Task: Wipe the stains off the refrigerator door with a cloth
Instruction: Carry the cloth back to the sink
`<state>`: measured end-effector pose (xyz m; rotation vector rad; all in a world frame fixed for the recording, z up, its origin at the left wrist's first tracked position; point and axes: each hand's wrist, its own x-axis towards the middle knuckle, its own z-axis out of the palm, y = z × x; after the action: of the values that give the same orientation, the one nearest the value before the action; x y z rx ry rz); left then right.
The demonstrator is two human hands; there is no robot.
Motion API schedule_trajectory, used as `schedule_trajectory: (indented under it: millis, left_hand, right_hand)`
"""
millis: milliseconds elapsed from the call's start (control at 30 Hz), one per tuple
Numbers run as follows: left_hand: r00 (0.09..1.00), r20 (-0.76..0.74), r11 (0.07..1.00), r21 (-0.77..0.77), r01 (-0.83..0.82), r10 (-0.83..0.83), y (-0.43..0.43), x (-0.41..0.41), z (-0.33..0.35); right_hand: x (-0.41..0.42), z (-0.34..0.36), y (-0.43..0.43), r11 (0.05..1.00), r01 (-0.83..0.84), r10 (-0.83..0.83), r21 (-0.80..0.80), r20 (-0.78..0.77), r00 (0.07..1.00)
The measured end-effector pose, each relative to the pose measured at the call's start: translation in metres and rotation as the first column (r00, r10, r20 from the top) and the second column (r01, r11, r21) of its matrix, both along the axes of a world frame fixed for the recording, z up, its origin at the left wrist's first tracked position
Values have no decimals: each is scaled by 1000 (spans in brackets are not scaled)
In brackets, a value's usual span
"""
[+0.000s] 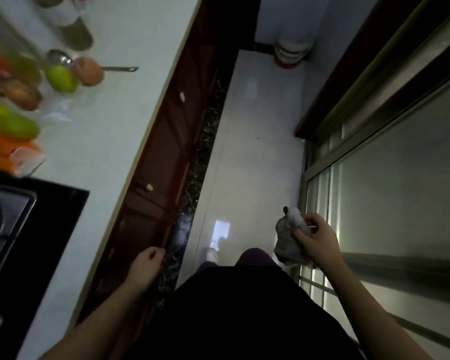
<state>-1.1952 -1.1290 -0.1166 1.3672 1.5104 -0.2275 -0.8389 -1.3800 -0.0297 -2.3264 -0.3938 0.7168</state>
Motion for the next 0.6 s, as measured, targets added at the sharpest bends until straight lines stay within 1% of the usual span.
schedule_trajectory:
  millis: [133, 267, 333, 433, 533, 600]
  left_hand:
    - [975, 25, 975, 33, 219, -220, 57, 101, 33]
    - [959, 30, 959, 30, 281, -282, 99, 182, 40]
    - [959, 20, 959, 34, 283, -283, 116, 215, 39]
    - [980, 10, 979, 45, 198, -199, 137, 260, 42]
    - [993, 29, 993, 39, 111, -112, 156, 300, 44]
    - [995, 32, 995, 42, 93, -94, 170, 318, 45]
  right_hand:
    - [35, -12, -1, 989, 133, -135, -56, -18, 991]
    - [83, -27, 6, 973, 196, -202, -118, -39, 979]
    - [115, -35, 20, 969, 200, -210, -143, -59, 976]
    - [168, -43, 55, 974, 170, -184, -150, -85, 979]
    - [224, -39, 107, 991, 86, -96, -102, -93, 991]
    - [261, -30, 143, 998, 25, -30, -54, -100, 994]
